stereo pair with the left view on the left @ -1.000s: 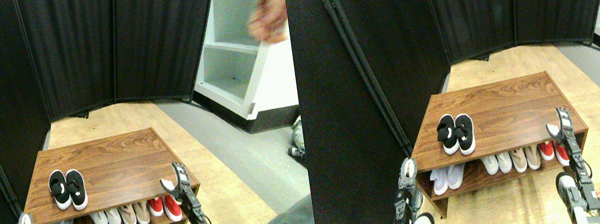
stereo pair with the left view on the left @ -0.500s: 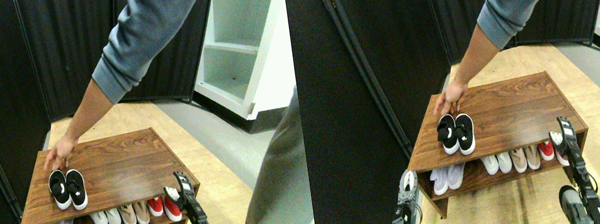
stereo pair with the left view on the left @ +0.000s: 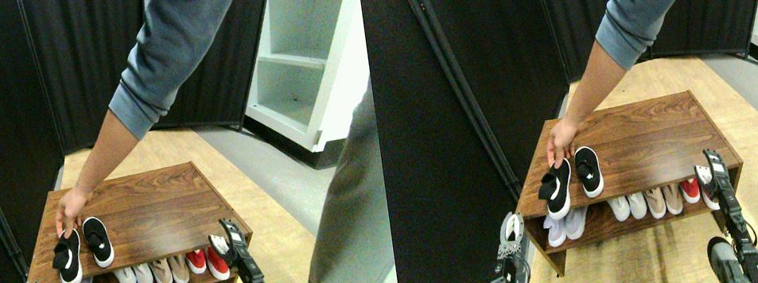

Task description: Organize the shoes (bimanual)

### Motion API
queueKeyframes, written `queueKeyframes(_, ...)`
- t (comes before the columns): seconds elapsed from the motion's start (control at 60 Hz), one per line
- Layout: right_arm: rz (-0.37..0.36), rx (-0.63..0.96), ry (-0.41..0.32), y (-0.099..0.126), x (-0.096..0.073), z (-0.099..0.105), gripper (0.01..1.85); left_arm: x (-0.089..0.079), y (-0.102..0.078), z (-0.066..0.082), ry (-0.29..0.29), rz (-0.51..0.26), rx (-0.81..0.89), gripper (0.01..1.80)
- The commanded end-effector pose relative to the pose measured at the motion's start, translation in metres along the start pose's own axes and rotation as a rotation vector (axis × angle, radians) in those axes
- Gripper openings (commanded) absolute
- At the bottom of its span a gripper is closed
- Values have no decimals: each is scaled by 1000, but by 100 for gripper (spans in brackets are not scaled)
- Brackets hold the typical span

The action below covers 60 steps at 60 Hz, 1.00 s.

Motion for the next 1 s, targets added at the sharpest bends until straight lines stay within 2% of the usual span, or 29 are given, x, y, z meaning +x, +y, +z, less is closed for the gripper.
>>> queueKeyframes(0.017,10,5,-34,2,2,4,30,1,-10,-2,1,-35,-28,1)
queueKeyframes(0.333,13,-2,-45,0,4,4,30,-3,-10,-3,14,-40,-35,1)
queueKeyframes(0.583,14,9,-40,-2,2,4,31,-25,-15,3,-28,-39,-29,1)
queueKeyframes(0.717,23,6,-41,-1,2,4,30,-35,-22,-2,-12,-30,-56,2)
queueKeyframes(0.767,25,21,-44,-1,3,4,31,-38,-25,-5,-12,-7,-69,17)
queueKeyframes(0.817,19,23,-39,-1,3,4,32,-41,-27,-9,15,15,-89,32)
queueKeyframes(0.85,19,23,-39,-1,3,3,33,-42,-27,-10,17,21,-93,35)
queueKeyframes(0.867,16,24,-36,-1,3,4,33,-43,-28,-12,26,36,-105,46)
queueKeyframes(0.883,16,24,-36,-1,3,4,33,-43,-28,-12,26,36,-105,46)
queueKeyframes(0.917,10,26,-31,0,2,4,34,-44,-29,-15,44,48,-121,66)
queueKeyframes(1.0,6,19,-25,0,2,5,34,-45,-32,-22,63,57,-134,94)
